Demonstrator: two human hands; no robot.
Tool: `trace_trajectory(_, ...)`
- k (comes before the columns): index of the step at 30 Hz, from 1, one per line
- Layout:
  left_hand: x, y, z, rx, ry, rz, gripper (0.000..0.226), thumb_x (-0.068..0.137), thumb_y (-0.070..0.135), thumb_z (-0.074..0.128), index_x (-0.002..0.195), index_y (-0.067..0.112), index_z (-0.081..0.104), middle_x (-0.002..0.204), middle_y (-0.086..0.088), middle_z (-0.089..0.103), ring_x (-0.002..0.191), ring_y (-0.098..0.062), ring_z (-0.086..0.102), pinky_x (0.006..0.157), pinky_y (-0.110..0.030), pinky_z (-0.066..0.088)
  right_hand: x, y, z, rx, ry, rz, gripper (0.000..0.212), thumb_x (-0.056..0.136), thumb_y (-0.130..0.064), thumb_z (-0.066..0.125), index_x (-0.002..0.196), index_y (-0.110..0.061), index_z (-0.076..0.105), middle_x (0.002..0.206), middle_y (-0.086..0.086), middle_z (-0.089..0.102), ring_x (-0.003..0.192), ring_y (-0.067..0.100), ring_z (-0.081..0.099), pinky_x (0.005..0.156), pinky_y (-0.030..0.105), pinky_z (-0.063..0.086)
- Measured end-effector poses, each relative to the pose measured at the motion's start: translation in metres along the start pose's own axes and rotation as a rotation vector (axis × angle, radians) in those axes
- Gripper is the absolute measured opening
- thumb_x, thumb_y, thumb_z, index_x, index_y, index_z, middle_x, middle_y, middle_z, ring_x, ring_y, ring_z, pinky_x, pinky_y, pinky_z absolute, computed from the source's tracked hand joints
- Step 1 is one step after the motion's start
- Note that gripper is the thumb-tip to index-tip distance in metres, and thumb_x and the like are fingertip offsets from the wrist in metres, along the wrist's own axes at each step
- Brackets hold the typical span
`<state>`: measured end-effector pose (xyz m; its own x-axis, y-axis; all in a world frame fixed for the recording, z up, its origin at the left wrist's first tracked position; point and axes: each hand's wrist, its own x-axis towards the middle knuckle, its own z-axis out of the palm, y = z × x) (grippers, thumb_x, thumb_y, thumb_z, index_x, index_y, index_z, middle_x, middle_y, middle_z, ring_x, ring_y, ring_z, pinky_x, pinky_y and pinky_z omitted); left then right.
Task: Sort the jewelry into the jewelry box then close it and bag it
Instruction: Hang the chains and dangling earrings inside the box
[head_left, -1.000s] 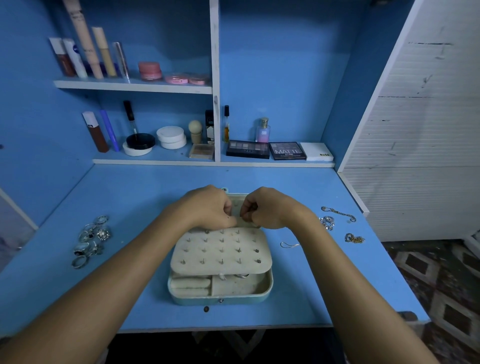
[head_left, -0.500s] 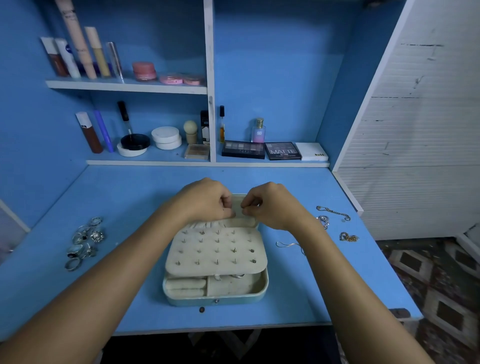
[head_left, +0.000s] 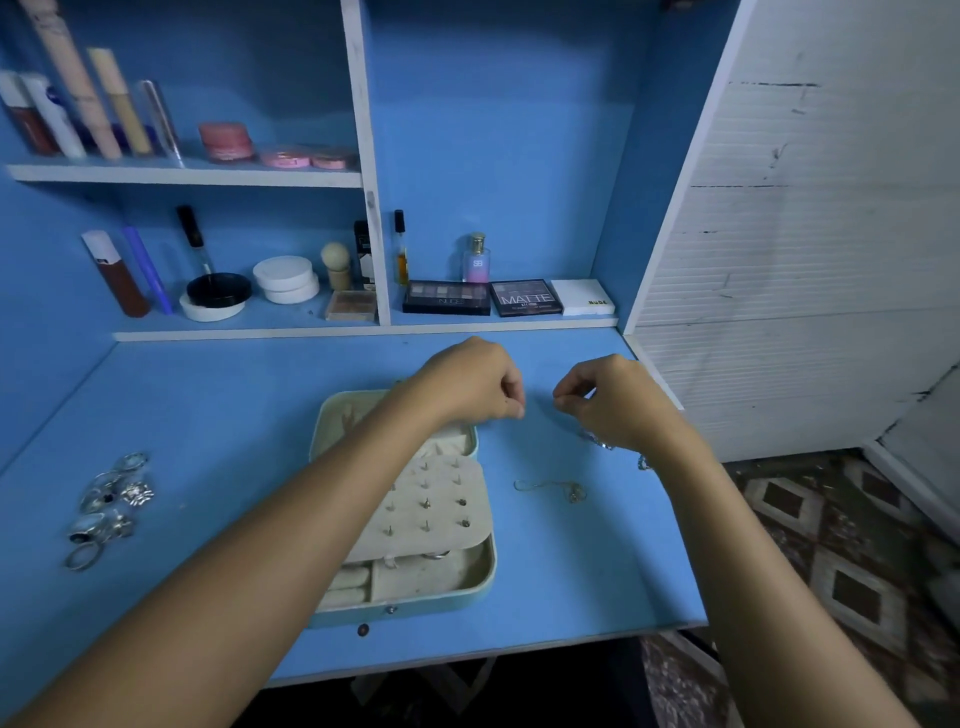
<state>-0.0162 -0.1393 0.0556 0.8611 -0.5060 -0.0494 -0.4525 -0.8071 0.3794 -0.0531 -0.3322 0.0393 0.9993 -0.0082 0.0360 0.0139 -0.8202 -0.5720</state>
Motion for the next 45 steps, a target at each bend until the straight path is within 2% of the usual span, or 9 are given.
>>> trace_trajectory(3,0.011,0.018,0.007,0.032,-0.017,0.026,0.004,0.083,0.032,0.074,0.085,0.029,0.077,0.084,0.014,0.071,0.089,-0.011,0.064,0.081,-0.035,0.055,-0.001,0.015,-0.003,-0.076,0.016,0.041,0.011,0.090,-0.016,0.066,0.084,-0.024,0.071,0.093,-0.003,0.073,0.067,0.004,0.058,0.052,0.013,0.043)
trace_trajectory(5,0.017,0.029,0.011,0.056,-0.029,0.030,0.006,0.082,0.032,0.075,0.087,0.030,0.077,0.083,0.013,0.068,0.092,-0.014,0.063,0.081,-0.035,0.054,-0.002,0.023,-0.003,-0.088,0.017,0.083,0.006,0.090,-0.019,0.068,0.090,-0.023,0.072,0.094,-0.004,0.072,0.076,0.012,0.062,0.058,0.025,0.054)
trace_trajectory(9,0.028,0.044,0.023,0.083,-0.059,0.004,0.008,0.078,0.031,0.079,0.085,0.031,0.077,0.090,0.008,0.066,0.096,-0.018,0.063,0.070,-0.028,0.046,-0.005,0.034,-0.001,-0.113,0.014,0.110,0.015,0.089,-0.023,0.070,0.104,-0.021,0.072,0.100,-0.004,0.069,0.070,0.014,0.060,0.053,0.024,0.048)
trace_trajectory(13,0.034,0.056,0.033,0.094,-0.034,-0.035,0.011,0.079,0.032,0.080,0.088,0.029,0.077,0.090,0.006,0.061,0.096,-0.021,0.064,0.065,-0.026,0.038,-0.007,0.043,0.001,-0.151,0.010,0.142,0.021,0.087,-0.026,0.073,0.108,-0.022,0.073,0.103,-0.003,0.071,0.094,0.018,0.065,0.082,0.032,0.055)
trace_trajectory(15,0.037,0.061,0.037,0.089,-0.025,-0.047,0.014,0.078,0.034,0.081,0.090,0.028,0.077,0.091,0.005,0.059,0.095,-0.022,0.064,0.066,-0.027,0.038,-0.009,0.045,0.001,-0.155,0.003,0.153,0.021,0.087,-0.026,0.074,0.107,-0.022,0.074,0.103,-0.003,0.072,0.098,0.019,0.065,0.088,0.035,0.055)
trace_trajectory(20,0.039,0.067,0.043,0.088,-0.023,-0.060,0.018,0.079,0.034,0.080,0.097,0.028,0.078,0.096,0.002,0.058,0.094,-0.024,0.063,0.070,-0.027,0.040,-0.010,0.047,0.001,-0.161,0.009,0.161,0.017,0.085,-0.020,0.072,0.102,-0.023,0.076,0.103,0.000,0.072,0.096,0.022,0.064,0.084,0.037,0.056)
trace_trajectory(33,0.042,0.061,0.047,0.170,-0.021,-0.029,0.009,0.088,0.019,0.063,0.088,0.025,0.069,0.112,-0.003,0.063,0.102,-0.028,0.062,0.074,-0.029,0.041,-0.010,0.051,0.003,-0.143,0.039,0.138,0.016,0.088,-0.017,0.070,0.102,-0.021,0.076,0.103,-0.001,0.072,0.095,0.020,0.064,0.080,0.030,0.052)
trace_trajectory(36,0.043,0.059,0.048,0.185,-0.042,-0.010,0.013,0.089,0.018,0.060,0.095,0.021,0.070,0.111,-0.003,0.065,0.103,-0.027,0.061,0.074,-0.029,0.042,-0.011,0.051,0.004,-0.140,0.047,0.133,0.015,0.088,-0.018,0.070,0.102,-0.021,0.076,0.103,-0.001,0.072,0.095,0.020,0.064,0.081,0.030,0.053)
trace_trajectory(45,0.041,0.052,0.042,0.136,-0.086,0.001,0.013,0.088,0.017,0.058,0.080,0.026,0.061,0.105,0.001,0.067,0.097,-0.024,0.063,0.073,-0.028,0.045,-0.018,0.041,0.003,-0.106,0.030,0.122,0.016,0.086,-0.017,0.062,0.091,-0.026,0.075,0.093,-0.012,0.067,0.096,0.016,0.063,0.085,0.035,0.056)
